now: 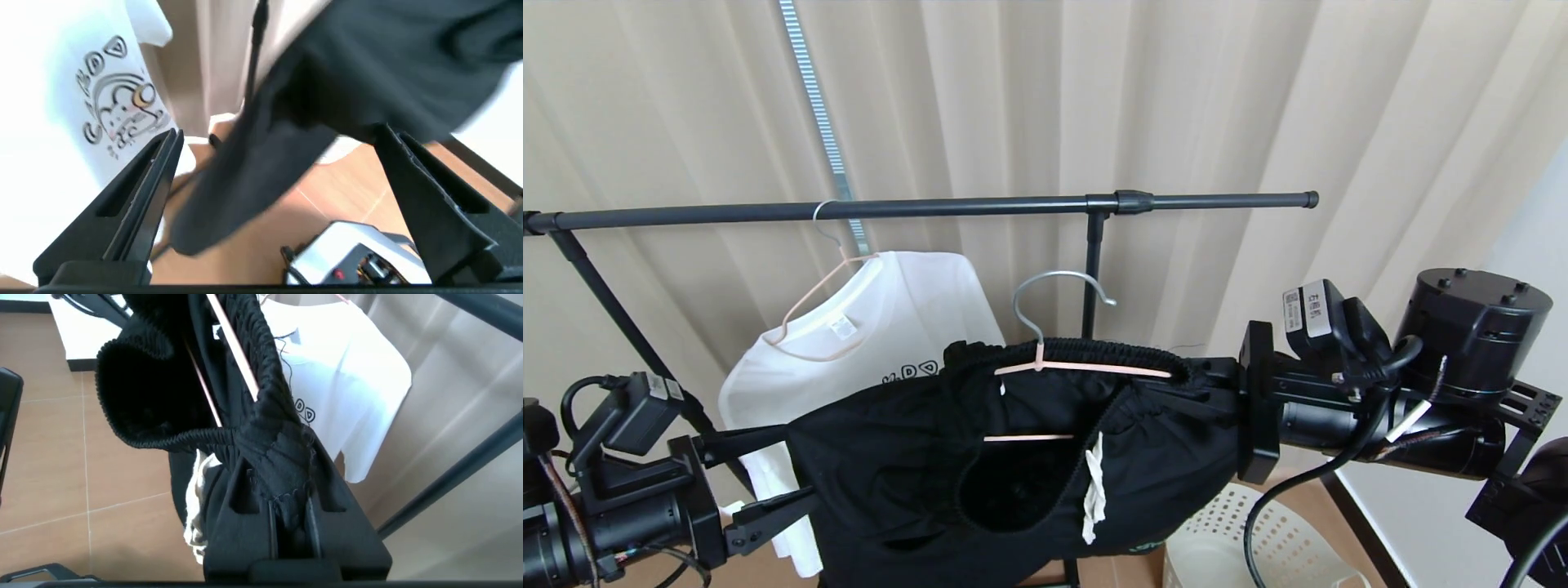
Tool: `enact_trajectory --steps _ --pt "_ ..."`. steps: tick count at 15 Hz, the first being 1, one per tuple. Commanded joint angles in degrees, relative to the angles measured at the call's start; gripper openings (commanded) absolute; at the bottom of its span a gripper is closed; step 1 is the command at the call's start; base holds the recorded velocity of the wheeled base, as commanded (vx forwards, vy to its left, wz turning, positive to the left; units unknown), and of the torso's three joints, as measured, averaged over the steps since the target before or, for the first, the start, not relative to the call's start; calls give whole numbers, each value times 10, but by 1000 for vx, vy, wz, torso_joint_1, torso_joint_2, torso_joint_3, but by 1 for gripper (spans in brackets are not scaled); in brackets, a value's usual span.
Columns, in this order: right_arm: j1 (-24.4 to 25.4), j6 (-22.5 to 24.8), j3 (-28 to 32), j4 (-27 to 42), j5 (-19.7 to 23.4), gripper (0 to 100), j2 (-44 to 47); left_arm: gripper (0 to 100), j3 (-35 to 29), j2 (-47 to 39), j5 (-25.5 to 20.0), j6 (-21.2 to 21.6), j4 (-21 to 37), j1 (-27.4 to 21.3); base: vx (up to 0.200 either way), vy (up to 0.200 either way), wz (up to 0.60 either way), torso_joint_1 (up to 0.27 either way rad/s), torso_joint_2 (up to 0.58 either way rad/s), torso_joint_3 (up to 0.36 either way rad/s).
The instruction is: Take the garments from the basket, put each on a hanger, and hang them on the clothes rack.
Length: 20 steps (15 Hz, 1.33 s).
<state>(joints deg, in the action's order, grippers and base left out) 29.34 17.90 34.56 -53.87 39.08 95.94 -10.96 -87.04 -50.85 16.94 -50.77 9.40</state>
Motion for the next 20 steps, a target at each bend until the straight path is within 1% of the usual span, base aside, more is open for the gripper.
enact_trajectory --steps 1,2,4,5,9,11,13,16,20 --pt "-1 0 0 0 1 0 -2 100 -8 -51 -22 -1 -19 0 0 0 0 0 0 0" --pt "-1 0 -1 0 1 0 -2 100 -13 -62 -36 -1 -32 0 0 0 0 0 0 0" --pt "0 -1 0 0 1 0 -3 100 -15 -70 -36 0 -35 -2 0 0 0 0 0 0" --pt "-1 -4 0 0 1 0 -3 0 -16 -69 -36 -1 -35 -2 0 0 0 0 0 0" --pt "-10 -9 4 0 0 0 0 0 -5 -61 -36 -1 -35 2 0 0 0 0 0 0" --pt "-16 -9 6 0 0 0 3 0 5 -55 -36 -1 -35 16 0 0 0 0 0 0" --pt "-22 -9 9 0 0 0 4 0 18 -45 -37 -1 -38 43 0 0 0 0 0 0" --pt "-27 -9 9 0 0 0 3 0 31 -40 -58 0 -38 77 0 0 0 0 0 0" --pt "-41 -9 12 0 1 0 0 0 43 -45 -59 1 -38 92 0 0 0 0 0 0"
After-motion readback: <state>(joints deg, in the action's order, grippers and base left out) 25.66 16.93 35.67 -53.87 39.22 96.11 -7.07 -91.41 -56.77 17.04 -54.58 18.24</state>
